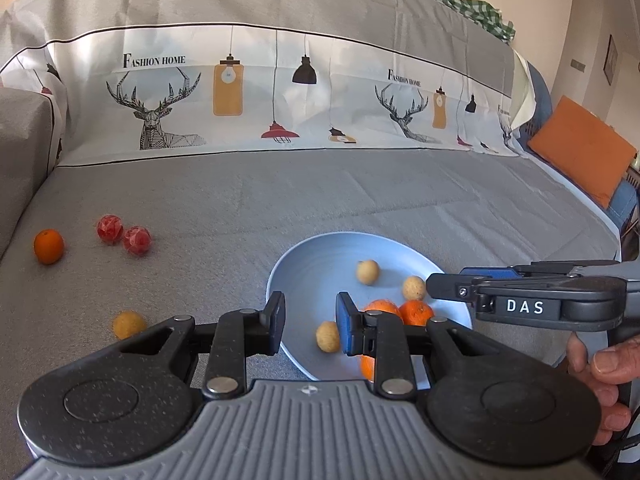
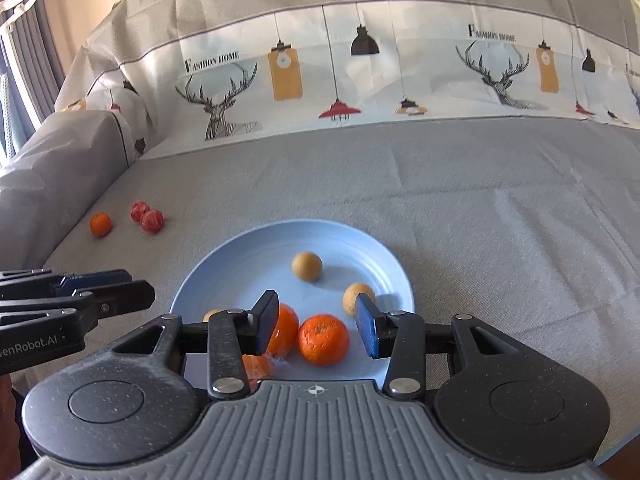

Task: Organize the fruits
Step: 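Move both grippers back to the pile and grasp a tan fruit with the right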

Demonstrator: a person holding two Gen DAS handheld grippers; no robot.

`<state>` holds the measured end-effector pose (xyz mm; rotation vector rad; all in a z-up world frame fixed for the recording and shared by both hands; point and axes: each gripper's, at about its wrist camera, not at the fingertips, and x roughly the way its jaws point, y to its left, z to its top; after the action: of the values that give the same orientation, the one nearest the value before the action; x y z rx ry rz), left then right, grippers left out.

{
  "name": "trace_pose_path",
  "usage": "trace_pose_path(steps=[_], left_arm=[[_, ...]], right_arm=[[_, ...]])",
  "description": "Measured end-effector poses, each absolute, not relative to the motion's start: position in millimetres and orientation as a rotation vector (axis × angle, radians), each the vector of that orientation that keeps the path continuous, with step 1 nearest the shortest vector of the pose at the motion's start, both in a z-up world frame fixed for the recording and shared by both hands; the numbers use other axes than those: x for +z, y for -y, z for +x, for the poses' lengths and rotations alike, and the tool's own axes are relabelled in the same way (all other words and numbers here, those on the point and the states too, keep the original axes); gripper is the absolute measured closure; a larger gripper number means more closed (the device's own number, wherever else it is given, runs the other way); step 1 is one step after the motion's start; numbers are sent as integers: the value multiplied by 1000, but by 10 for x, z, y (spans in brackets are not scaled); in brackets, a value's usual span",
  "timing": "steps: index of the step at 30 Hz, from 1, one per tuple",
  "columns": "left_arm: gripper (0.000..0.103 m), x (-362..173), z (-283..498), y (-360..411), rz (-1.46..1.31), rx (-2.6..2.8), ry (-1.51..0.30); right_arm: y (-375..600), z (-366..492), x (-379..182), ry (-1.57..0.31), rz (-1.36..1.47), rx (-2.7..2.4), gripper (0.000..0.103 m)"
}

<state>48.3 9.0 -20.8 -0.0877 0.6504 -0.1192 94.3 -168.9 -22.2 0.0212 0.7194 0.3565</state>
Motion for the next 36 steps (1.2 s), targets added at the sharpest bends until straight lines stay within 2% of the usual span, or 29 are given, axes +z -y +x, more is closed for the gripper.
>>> trace_pose_path(steps=[2,5,9,23,31,36], left_arm=[[75,-180,471,-124,-103,-111,-636],[88,-95,423,-202,-126,-73,-581],[89,75,317,-366,-178,-14,-488],[89,531,-65,-1105,-289,211,-311],[89,375,-1,-1648,-532,272,-368],[89,314,93,-1670,-554,258,-400]], right_arm=[[1700,936,-200,-702,24,352,59],[1707,923,-167,-676,24,357,69],[1679,915,-140,-657,17,379,76],[1246,892,-93,-641,4,517,78],[653,876,-164,-681,-38,680,78],[135,901,-310,-714,-111,795,75]])
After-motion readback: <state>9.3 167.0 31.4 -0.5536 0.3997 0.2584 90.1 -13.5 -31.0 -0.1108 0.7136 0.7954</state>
